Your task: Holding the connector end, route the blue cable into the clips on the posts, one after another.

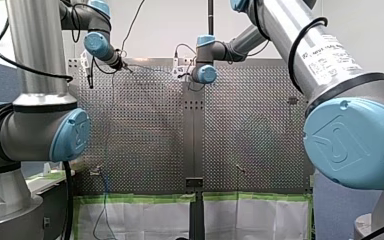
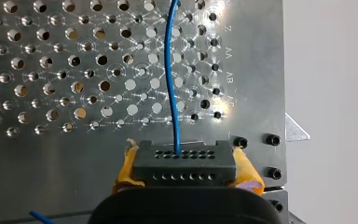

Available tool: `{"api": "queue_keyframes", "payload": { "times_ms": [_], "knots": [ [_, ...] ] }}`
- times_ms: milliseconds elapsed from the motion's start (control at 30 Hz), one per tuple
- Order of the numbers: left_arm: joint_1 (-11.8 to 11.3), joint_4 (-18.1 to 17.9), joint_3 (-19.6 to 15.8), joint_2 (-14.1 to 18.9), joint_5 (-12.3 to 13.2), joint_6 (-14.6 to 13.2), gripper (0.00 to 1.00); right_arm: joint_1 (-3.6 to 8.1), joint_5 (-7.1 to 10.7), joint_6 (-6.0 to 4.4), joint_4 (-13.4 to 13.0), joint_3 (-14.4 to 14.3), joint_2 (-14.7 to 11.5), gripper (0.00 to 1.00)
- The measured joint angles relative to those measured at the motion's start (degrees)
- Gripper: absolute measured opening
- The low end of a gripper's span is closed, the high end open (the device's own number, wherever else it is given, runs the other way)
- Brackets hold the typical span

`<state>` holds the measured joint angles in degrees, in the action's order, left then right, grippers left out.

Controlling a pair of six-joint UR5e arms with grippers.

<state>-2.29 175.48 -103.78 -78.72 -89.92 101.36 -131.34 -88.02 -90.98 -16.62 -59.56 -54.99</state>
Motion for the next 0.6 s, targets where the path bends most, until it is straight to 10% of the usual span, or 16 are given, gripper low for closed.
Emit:
{"api": "queue_keyframes", "payload": {
  "times_ms": [600],
  "knots": [
    [1.40,-0.10,0.00,-0.10,0.06,-0.58,0.99,-0.09,-0.04,-0.26,0.00,-0.01,0.06,0.00]
  ]
}}
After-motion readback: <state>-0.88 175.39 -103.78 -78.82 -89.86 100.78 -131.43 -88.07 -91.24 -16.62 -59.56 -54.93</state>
